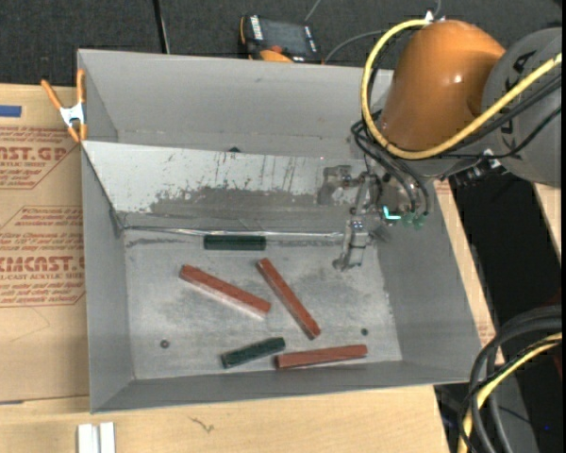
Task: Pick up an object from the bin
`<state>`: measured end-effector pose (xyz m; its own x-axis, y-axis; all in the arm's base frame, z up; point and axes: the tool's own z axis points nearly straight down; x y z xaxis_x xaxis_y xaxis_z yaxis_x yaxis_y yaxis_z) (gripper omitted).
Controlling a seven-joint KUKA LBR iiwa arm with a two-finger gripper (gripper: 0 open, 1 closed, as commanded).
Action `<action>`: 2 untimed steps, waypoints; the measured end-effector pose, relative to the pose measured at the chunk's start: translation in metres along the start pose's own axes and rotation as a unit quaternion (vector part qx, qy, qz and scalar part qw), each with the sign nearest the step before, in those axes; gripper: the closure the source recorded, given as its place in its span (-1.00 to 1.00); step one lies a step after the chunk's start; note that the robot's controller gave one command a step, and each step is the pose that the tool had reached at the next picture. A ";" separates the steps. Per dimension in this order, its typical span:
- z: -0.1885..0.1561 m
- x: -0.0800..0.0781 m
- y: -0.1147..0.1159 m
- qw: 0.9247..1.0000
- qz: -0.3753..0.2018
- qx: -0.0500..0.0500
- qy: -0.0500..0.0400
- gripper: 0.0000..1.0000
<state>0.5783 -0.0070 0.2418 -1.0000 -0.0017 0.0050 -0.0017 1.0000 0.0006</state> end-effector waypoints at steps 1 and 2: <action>0.148 0.018 0.021 0.999 0.036 0.000 0.001 -1.00; 0.174 0.050 0.047 1.000 0.019 0.000 -0.001 -1.00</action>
Offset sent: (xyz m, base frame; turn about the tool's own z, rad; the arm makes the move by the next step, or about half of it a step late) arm -0.0159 0.0195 -0.1431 0.0739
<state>0.5269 0.0395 0.0681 -0.9993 0.0366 0.0035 0.0366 0.9993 0.0004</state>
